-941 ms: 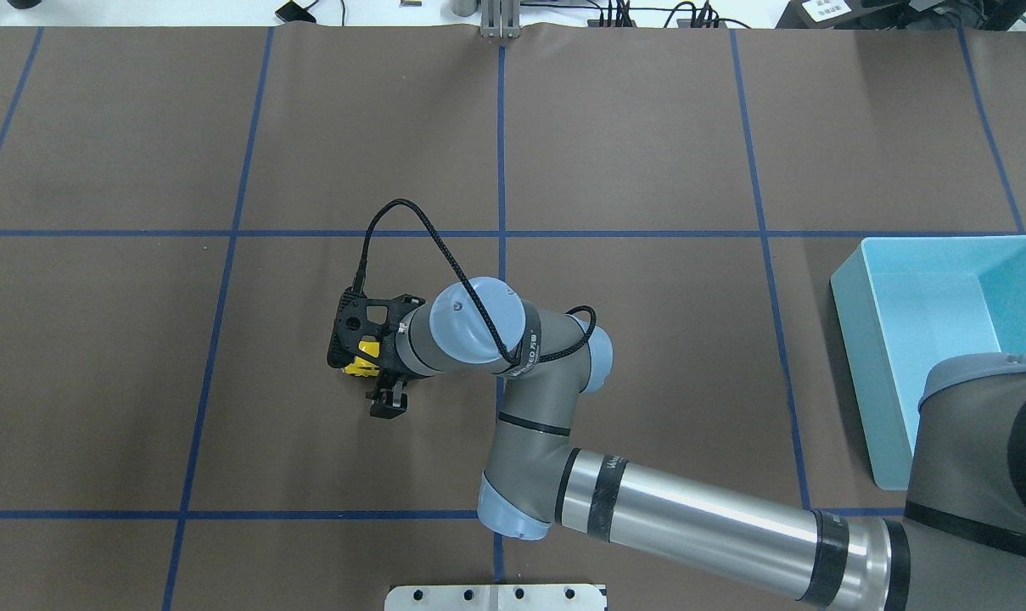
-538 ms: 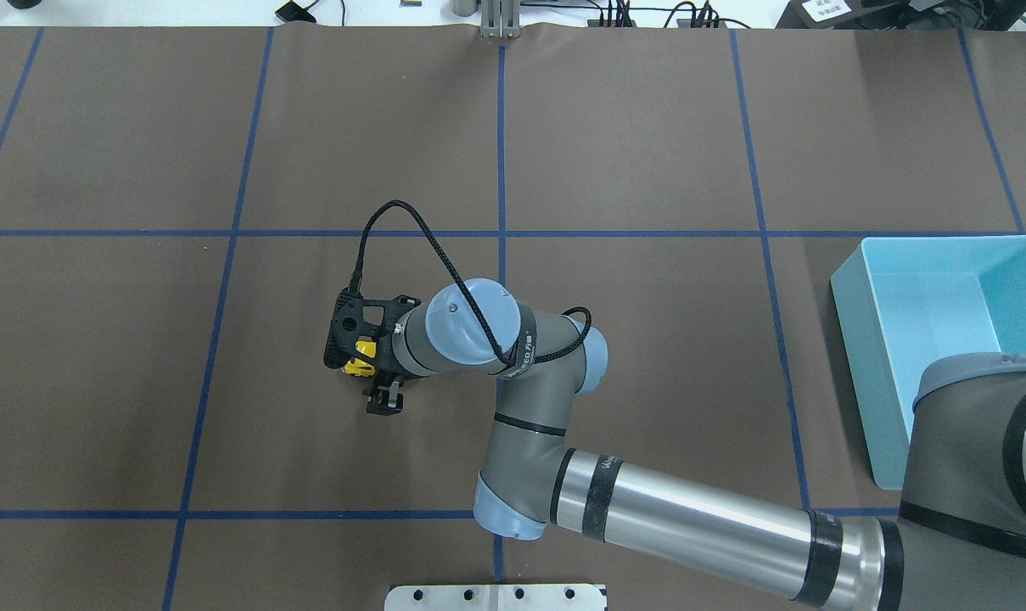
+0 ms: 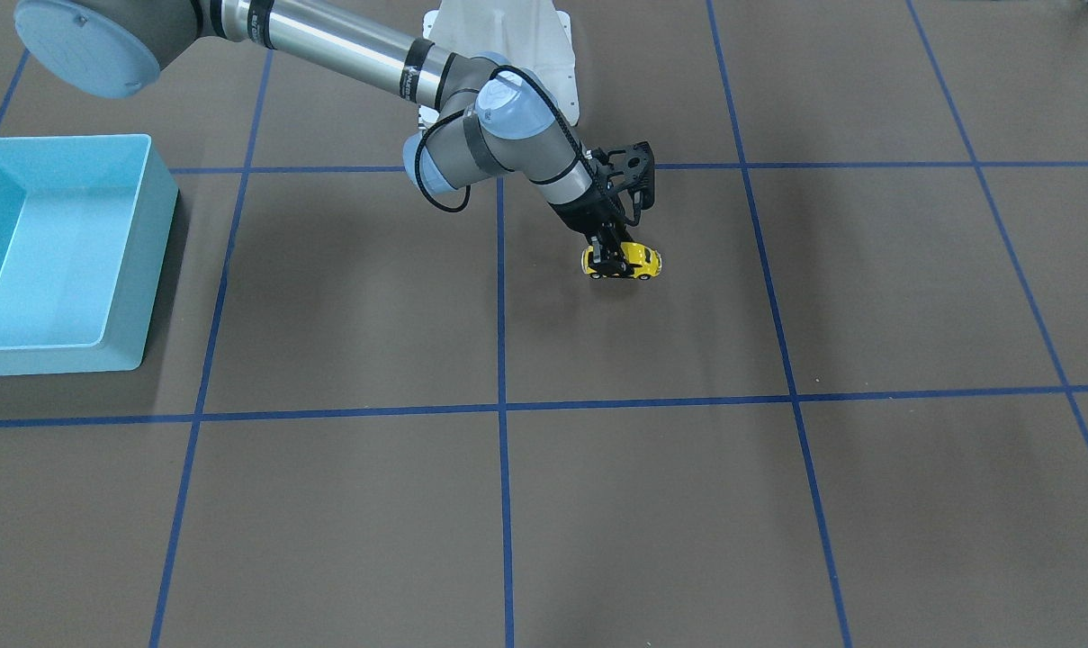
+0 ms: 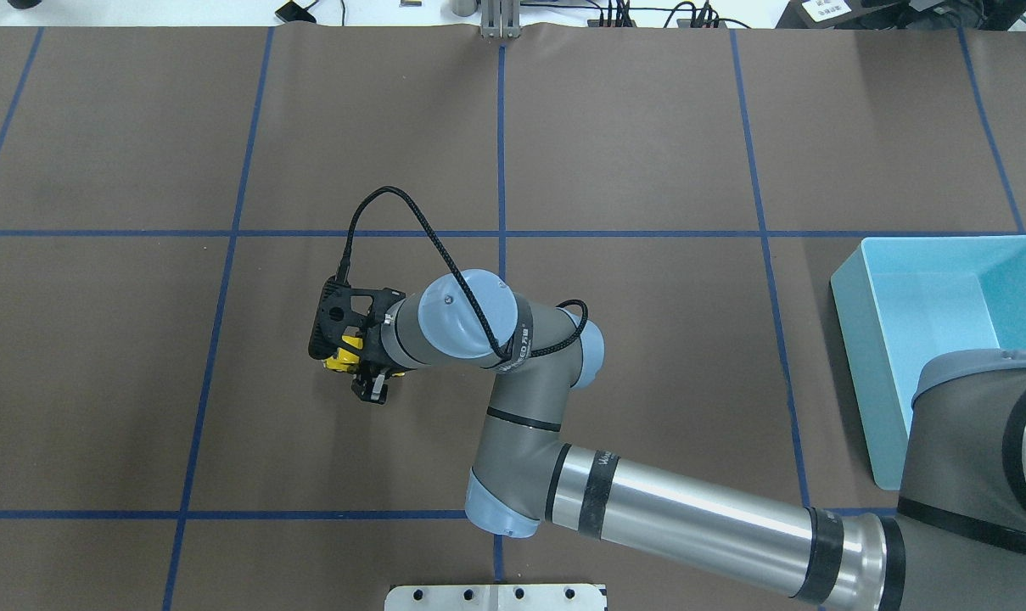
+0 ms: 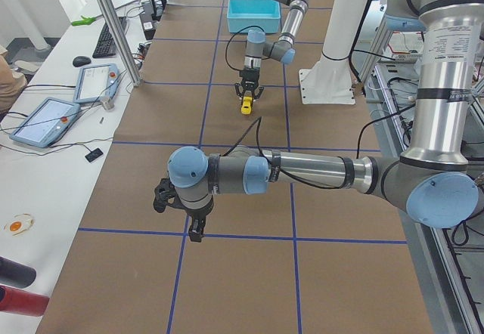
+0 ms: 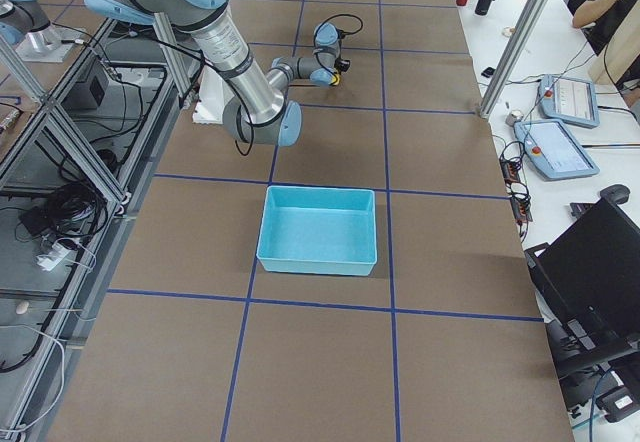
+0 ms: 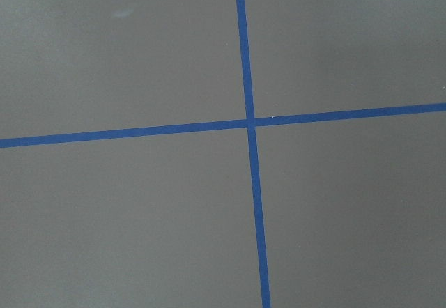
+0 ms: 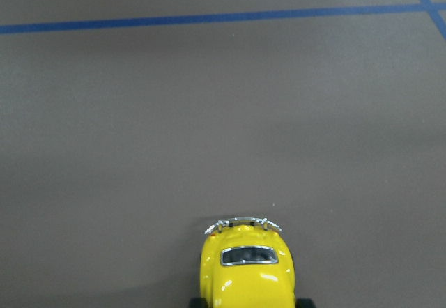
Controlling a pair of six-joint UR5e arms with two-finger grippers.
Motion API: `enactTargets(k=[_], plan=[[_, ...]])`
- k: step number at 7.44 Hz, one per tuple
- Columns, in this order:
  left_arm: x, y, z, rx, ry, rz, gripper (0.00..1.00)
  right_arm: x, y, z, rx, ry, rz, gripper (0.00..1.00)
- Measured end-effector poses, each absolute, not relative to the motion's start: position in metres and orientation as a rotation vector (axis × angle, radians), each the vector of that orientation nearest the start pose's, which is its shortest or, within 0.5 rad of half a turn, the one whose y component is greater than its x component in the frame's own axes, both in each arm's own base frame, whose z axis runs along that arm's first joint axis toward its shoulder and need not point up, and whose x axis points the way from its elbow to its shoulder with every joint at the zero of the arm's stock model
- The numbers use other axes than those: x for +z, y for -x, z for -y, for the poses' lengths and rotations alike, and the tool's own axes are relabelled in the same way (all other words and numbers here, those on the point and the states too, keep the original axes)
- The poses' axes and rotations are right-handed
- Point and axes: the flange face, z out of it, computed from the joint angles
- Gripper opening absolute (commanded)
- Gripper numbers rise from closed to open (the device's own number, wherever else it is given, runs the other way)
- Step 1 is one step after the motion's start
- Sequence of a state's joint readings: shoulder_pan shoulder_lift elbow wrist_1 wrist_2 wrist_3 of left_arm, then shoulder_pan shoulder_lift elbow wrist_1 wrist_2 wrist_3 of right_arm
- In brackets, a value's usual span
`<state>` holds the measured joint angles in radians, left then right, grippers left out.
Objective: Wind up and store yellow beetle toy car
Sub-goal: 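Lift the car and carry it with the right gripper into the blue bin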
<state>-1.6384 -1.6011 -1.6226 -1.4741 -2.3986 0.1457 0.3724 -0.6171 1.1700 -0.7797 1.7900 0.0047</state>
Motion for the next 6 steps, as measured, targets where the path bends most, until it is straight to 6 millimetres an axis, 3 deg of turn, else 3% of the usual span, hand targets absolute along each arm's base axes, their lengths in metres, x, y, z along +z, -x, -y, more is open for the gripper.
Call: enactTargets(k=[1,2,3,4,5,6], plan=[[0.624,0.094,0.497,0.068,-0.075,-0.824,1.0,0.112,0.684,0.408,-1.102,-1.091,0.982,0.0],[0.624,0.094,0.497,0.068,-0.075,-0.824,1.0,0.102,0.655,0.438,-1.058,-1.108,0.982,0.0],[0.624,0.094,0.498,0.068,-0.075,-0.824,1.0,0.099,0.613,0.479,-1.031,-1.098,0.975,0.0],[0.624,0.094,0.497,0.068,-0.075,-0.824,1.0,0.104,0.555,0.521,-1.016,-1.059,0.961,0.0],[0.624,0.094,0.497,0.068,-0.075,-0.824,1.0,0.116,0.495,0.542,-1.006,-1.021,0.932,0.0],[0.624,0.094,0.498,0.068,-0.075,-0.825,1.0,0.136,0.437,0.543,-1.01,-0.994,0.886,0.0]])
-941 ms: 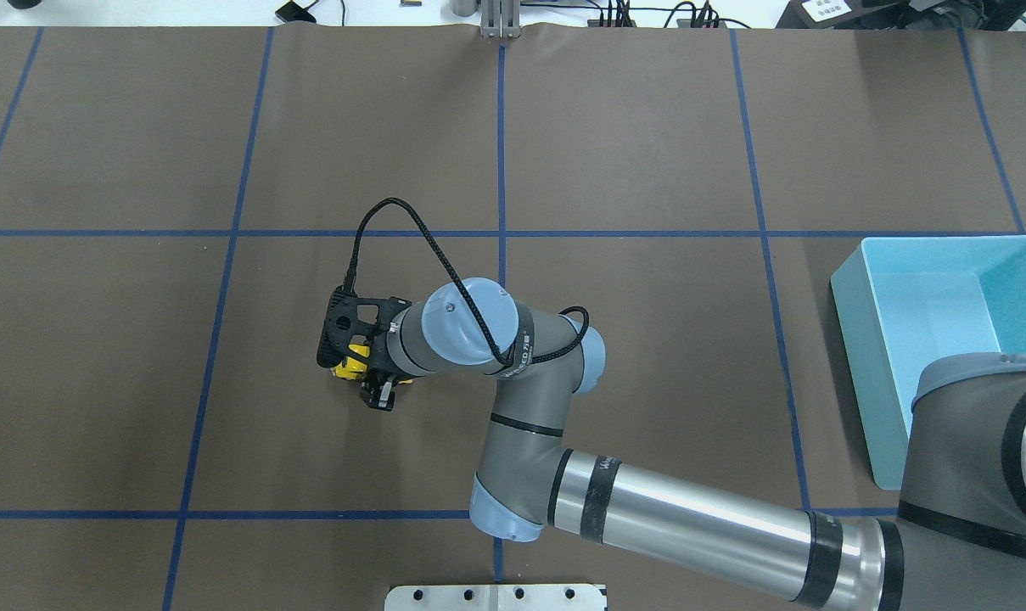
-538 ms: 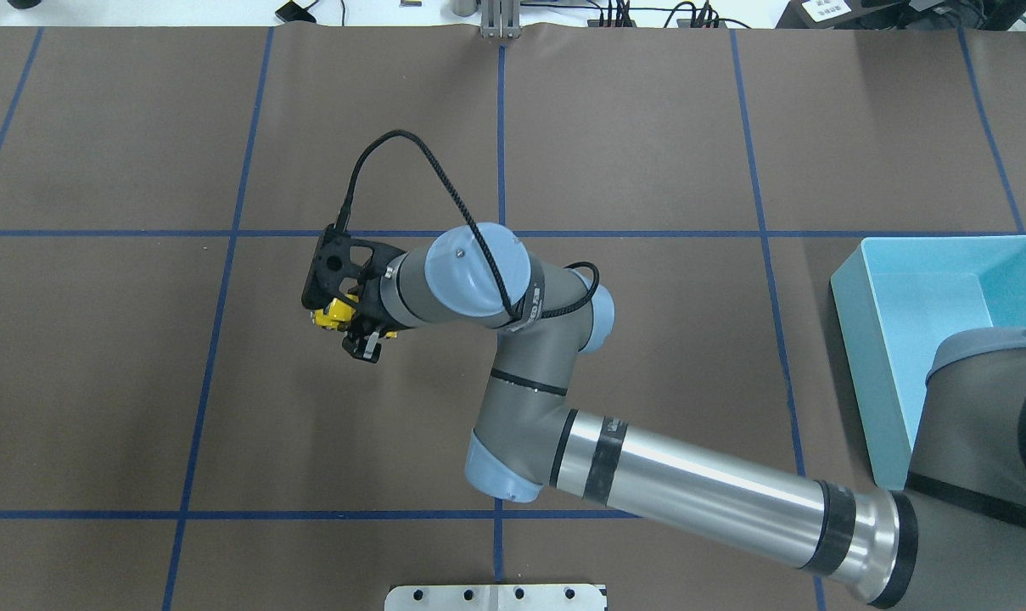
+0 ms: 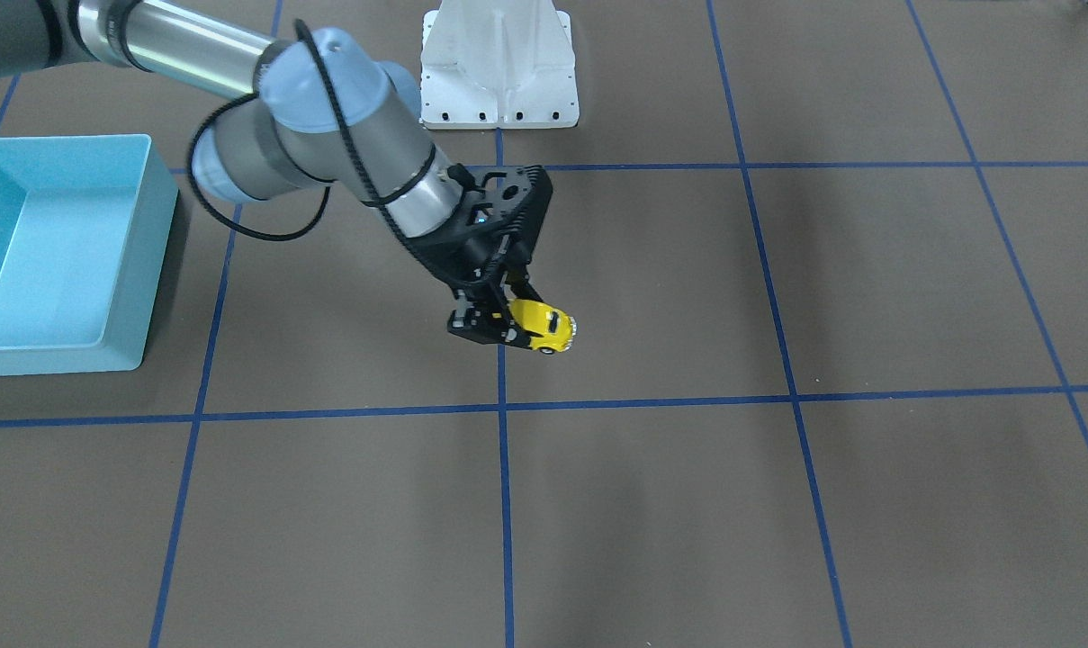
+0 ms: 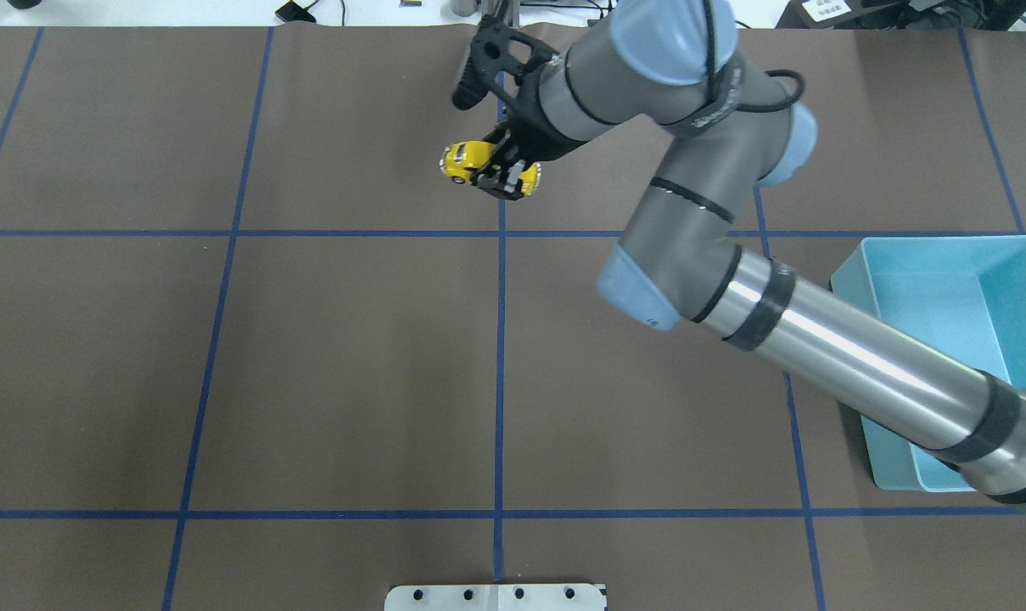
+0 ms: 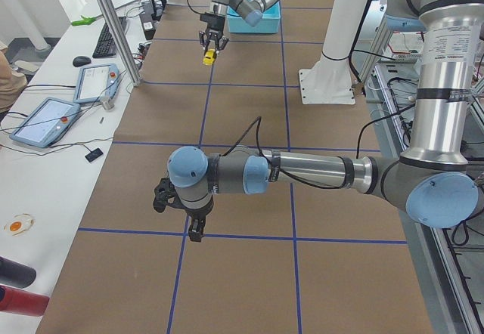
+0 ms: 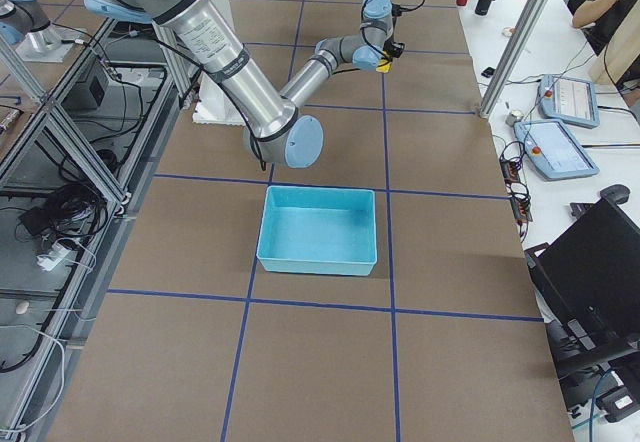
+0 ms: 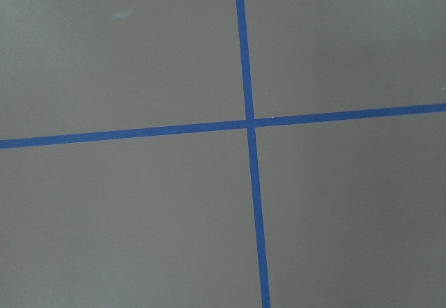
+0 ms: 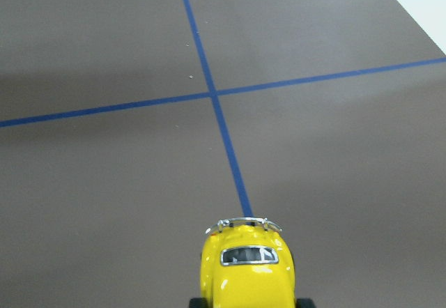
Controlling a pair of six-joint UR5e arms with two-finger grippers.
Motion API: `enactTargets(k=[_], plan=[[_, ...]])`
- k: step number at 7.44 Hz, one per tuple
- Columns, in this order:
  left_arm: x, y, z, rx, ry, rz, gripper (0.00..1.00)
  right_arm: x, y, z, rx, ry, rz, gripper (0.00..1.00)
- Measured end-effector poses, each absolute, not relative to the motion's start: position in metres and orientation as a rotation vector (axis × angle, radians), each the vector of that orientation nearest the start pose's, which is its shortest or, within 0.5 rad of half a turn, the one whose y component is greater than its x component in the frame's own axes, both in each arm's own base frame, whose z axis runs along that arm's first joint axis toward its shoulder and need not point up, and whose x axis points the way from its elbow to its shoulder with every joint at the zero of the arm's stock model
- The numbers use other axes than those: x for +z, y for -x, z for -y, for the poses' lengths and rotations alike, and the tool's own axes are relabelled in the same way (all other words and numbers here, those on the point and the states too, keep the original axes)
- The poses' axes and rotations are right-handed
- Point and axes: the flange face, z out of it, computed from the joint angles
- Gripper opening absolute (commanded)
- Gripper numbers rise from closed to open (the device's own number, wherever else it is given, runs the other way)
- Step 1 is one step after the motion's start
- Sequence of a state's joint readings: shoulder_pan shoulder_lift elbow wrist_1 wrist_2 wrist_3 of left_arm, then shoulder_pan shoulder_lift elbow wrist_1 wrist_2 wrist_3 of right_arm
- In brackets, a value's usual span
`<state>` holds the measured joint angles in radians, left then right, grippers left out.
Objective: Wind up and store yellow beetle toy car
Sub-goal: 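Lift the car and carry it with the right gripper into the blue bin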
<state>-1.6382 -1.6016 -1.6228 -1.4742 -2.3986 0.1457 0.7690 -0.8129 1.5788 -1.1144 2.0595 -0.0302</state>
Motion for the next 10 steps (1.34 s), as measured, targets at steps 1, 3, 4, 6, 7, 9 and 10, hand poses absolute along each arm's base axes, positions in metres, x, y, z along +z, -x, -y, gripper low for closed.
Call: enactTargets(k=[1,3,4,6,7,9,10], plan=[[0.624,0.094,0.498,0.068,-0.075,-0.825,1.0,0.159,0.384,0.532,-1.025,-0.975,0.849,0.0],[0.623,0.094,0.498,0.068,-0.076,-0.825,1.0,0.221,0.303,0.5,-1.075,-0.935,0.828,0.0],[0.623,0.094,0.498,0.068,-0.076,-0.825,1.0,0.261,0.271,0.485,-1.129,-0.915,0.81,0.0],[0.623,0.094,0.498,0.069,-0.077,-0.825,1.0,0.33,0.209,0.466,-1.231,-0.88,0.8,0.0],[0.623,0.094,0.498,0.069,-0.077,-0.825,1.0,0.364,0.179,0.456,-1.274,-0.862,0.811,0.0],[0.623,0.094,0.498,0.069,-0.077,-0.825,1.0,0.421,0.13,0.428,-1.317,-0.858,0.856,0.0],[0.623,0.094,0.498,0.069,-0.077,-0.825,1.0,0.447,0.117,0.411,-1.328,-0.867,0.869,0.0]])
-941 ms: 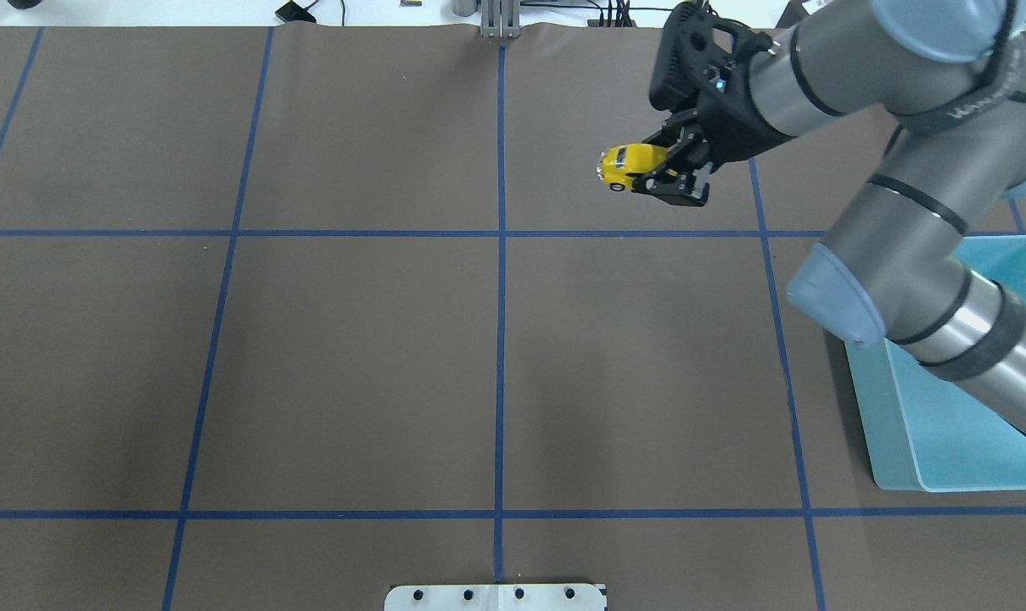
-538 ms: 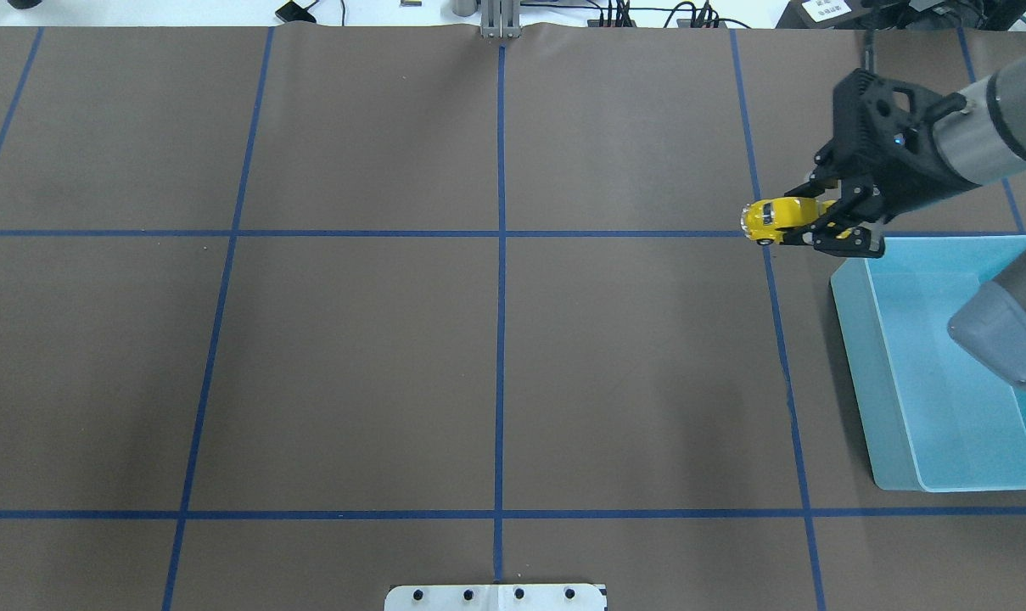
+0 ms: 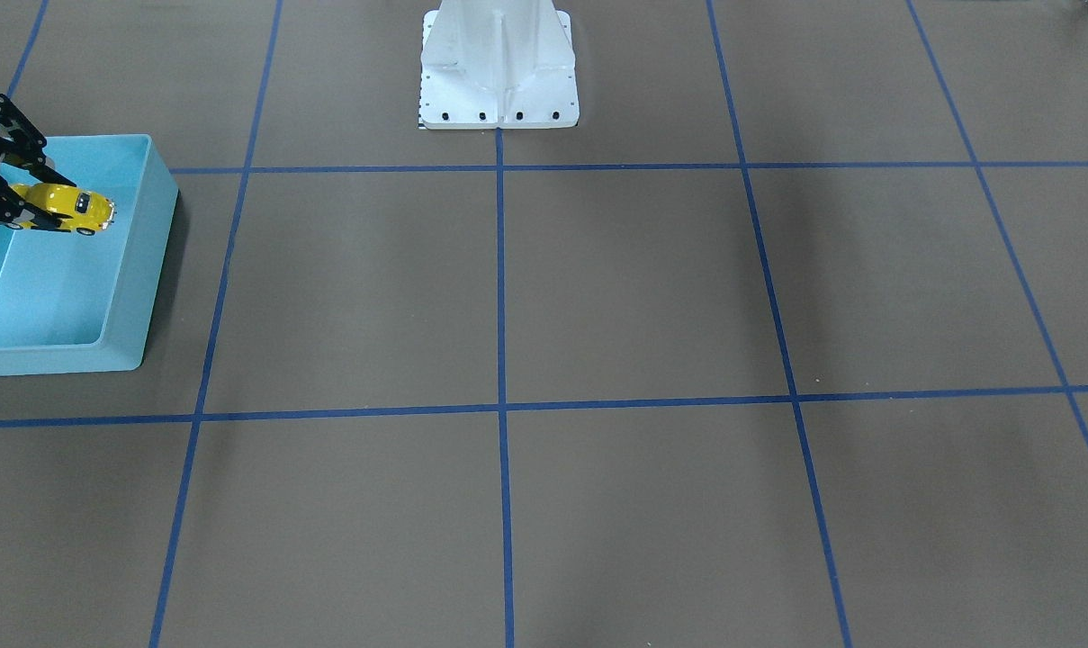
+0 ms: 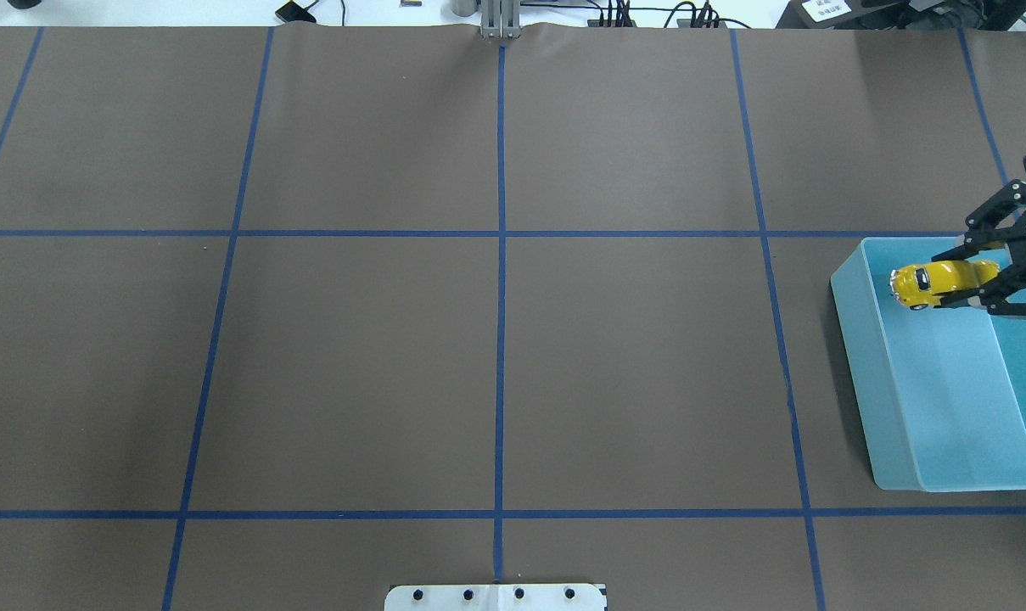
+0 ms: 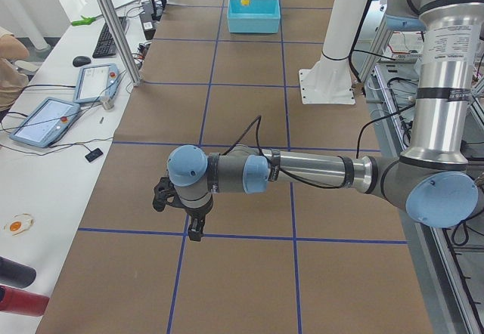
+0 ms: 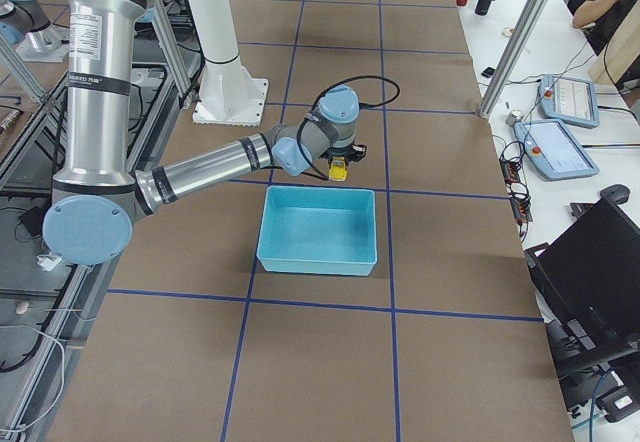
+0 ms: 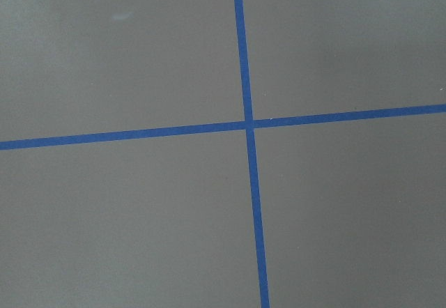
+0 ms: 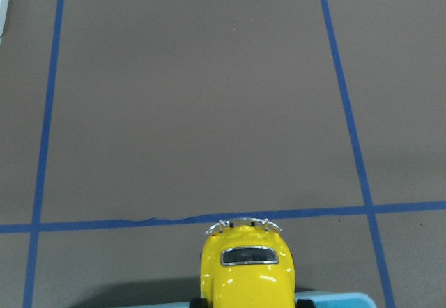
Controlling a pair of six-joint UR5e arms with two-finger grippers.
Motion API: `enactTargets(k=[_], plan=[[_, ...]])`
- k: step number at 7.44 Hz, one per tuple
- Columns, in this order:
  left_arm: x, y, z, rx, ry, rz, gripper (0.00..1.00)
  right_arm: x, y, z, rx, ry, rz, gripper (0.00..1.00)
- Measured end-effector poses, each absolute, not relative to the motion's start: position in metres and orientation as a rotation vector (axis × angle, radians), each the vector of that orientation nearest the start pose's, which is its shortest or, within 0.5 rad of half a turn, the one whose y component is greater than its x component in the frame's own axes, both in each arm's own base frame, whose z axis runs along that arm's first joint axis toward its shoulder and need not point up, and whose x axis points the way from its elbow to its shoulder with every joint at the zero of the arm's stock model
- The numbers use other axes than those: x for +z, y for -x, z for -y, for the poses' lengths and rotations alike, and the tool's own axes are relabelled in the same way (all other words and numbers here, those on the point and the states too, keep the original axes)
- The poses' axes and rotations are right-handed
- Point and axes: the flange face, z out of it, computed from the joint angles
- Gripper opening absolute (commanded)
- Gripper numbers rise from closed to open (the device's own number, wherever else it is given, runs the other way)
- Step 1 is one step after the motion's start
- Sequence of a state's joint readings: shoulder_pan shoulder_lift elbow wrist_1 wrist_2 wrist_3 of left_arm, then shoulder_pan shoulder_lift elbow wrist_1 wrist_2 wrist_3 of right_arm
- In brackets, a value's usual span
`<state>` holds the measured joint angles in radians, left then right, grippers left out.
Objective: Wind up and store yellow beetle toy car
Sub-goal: 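Lift the car and carry it with the right gripper into the blue bin, then lower the car into the bin and open the right gripper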
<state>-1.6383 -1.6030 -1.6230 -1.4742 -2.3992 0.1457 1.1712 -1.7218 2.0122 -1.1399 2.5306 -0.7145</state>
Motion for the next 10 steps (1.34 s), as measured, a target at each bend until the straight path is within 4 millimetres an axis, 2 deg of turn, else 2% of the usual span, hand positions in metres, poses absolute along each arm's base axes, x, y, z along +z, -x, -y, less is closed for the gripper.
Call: enactTargets(k=[2,4,6,8,10], plan=[[0.623,0.094,0.498,0.069,-0.077,-0.825,1.0,0.5,0.104,0.388,-1.346,-0.91,0.867,0.0],[0.623,0.094,0.498,0.068,-0.076,-0.825,1.0,0.554,0.099,0.383,-1.357,-0.963,0.855,0.0],[0.623,0.094,0.498,0.068,-0.075,-0.825,1.0,0.597,0.099,0.384,-1.361,-0.99,0.851,0.0],[0.623,0.094,0.498,0.068,-0.076,-0.825,1.0,0.624,0.104,0.393,-1.362,-0.989,0.856,0.0],[0.623,0.094,0.498,0.069,-0.077,-0.826,1.0,0.638,0.114,0.401,-1.369,-0.969,0.878,0.0]])
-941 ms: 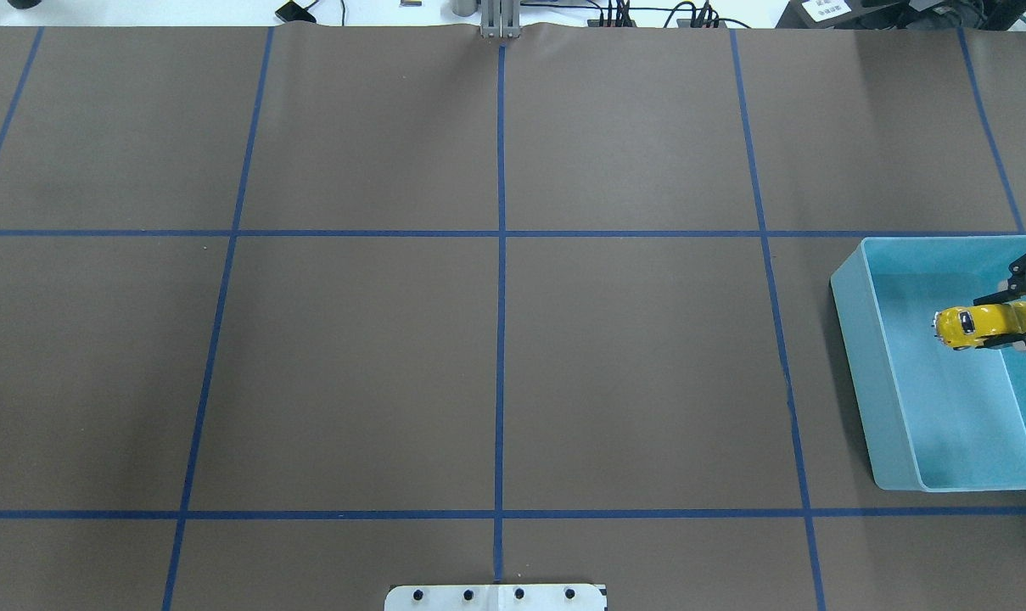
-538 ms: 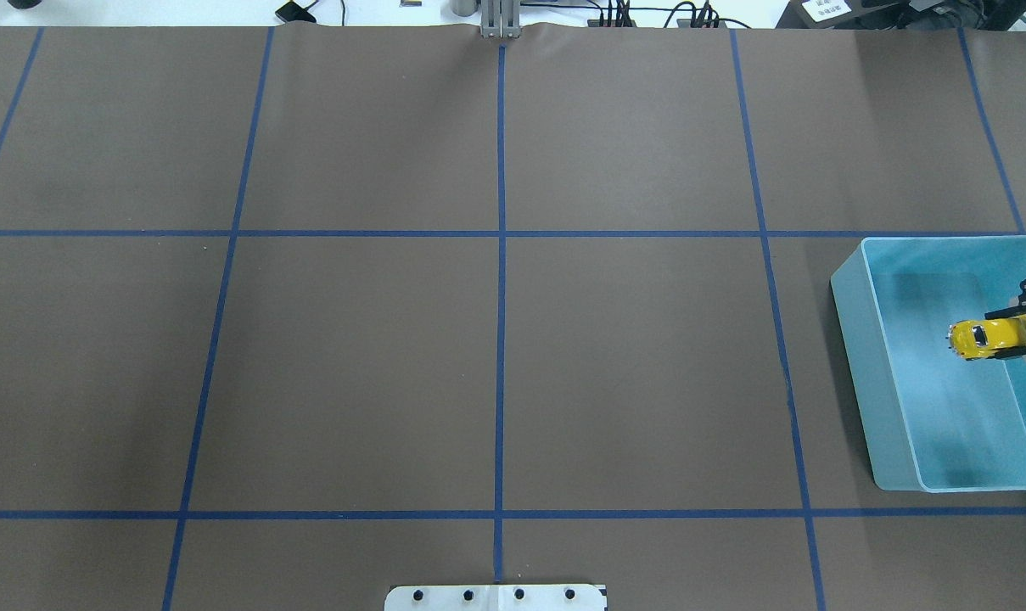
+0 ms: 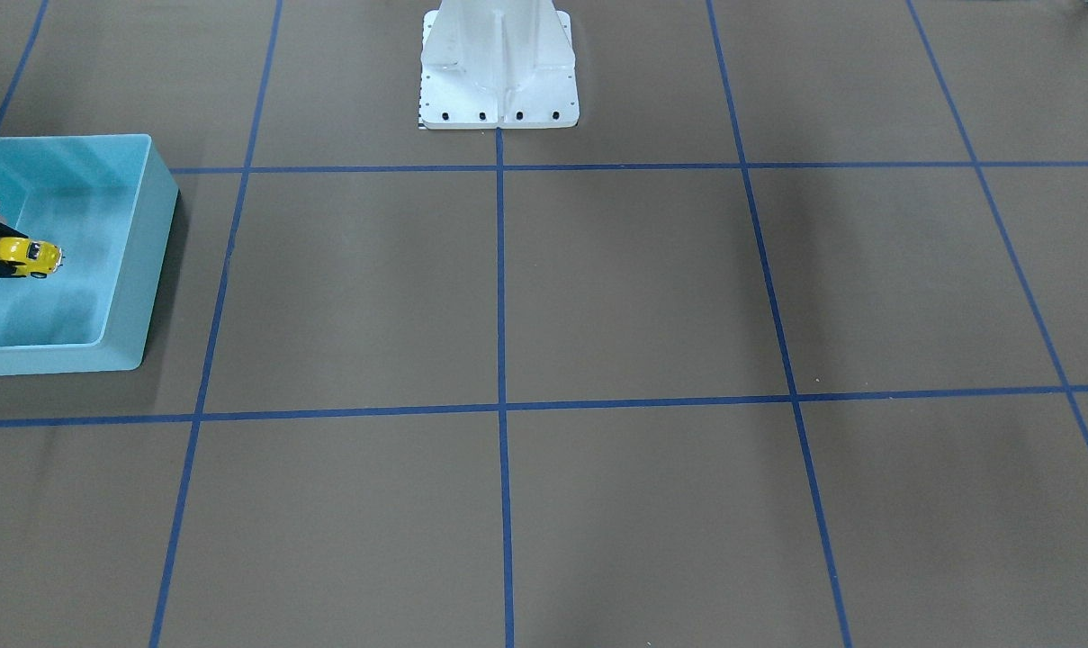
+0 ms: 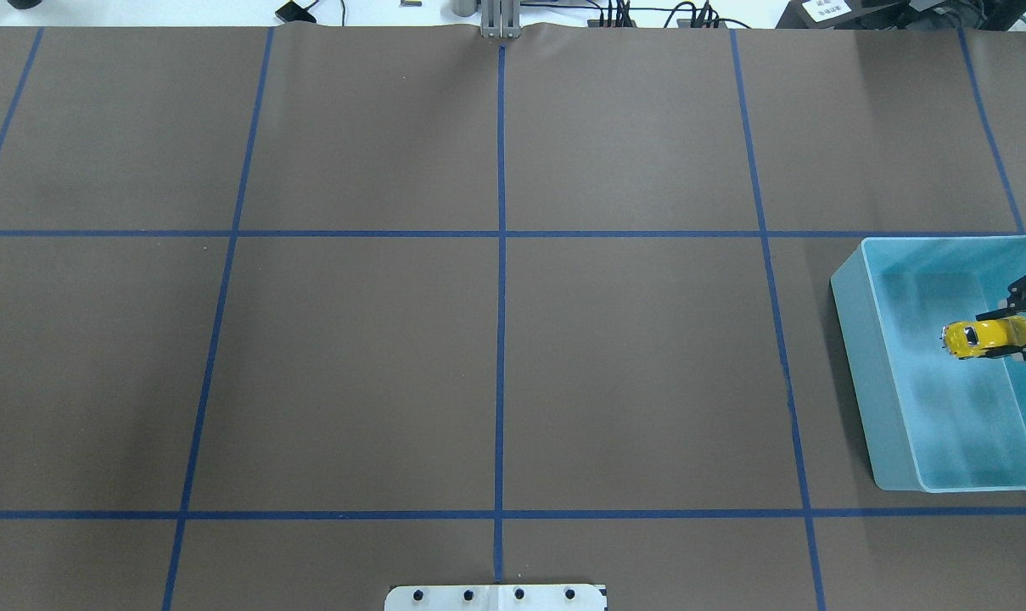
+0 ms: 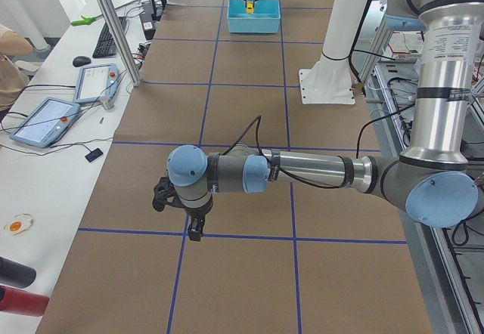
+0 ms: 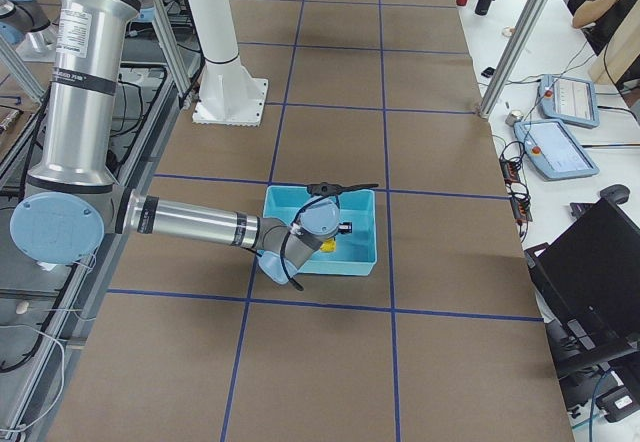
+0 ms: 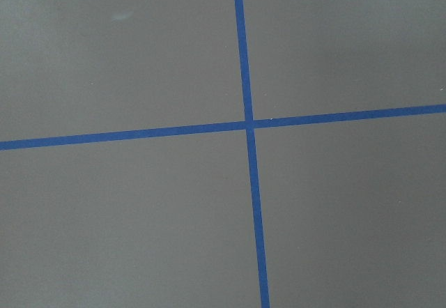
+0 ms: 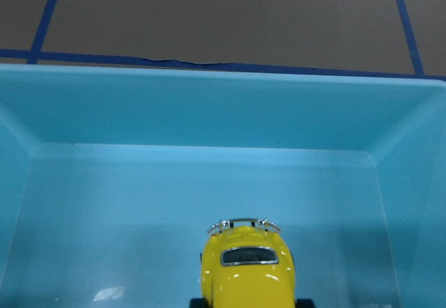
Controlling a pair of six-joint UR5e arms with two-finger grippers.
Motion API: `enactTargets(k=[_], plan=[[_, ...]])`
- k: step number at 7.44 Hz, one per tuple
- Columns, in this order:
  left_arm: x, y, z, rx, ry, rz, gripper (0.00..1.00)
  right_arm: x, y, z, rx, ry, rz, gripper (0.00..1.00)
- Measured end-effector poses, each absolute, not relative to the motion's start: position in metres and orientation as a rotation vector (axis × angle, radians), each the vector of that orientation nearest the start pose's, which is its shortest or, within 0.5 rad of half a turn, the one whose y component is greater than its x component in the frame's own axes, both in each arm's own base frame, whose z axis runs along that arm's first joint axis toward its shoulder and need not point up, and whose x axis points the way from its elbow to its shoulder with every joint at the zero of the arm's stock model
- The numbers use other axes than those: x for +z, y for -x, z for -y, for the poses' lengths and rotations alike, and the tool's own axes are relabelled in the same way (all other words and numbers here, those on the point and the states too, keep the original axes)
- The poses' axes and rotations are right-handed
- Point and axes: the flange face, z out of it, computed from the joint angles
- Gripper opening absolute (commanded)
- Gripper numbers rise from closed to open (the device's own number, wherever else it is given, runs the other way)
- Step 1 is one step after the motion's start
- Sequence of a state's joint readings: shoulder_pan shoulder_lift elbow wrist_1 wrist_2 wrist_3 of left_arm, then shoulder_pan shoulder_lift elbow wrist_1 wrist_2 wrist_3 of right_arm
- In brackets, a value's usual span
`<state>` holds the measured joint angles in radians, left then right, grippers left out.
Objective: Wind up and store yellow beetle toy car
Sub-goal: 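Lower the car into the bin and open the right gripper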
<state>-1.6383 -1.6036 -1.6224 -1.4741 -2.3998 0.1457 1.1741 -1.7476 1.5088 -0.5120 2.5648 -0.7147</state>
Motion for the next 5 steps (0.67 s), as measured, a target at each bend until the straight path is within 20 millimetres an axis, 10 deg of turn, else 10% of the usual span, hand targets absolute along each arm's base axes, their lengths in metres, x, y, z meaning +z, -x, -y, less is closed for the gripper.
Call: enactTargets(k=[3,5], plan=[[0.622,0.094,0.499,0.069,-0.077,-0.825,1.0,0.63,0.146,0.411,-1.375,-0.937,0.93,0.0],[0.622,0.094,0.499,0.069,-0.078,-0.825,1.0,0.628,0.161,0.409,-1.385,-0.916,0.956,0.84]])
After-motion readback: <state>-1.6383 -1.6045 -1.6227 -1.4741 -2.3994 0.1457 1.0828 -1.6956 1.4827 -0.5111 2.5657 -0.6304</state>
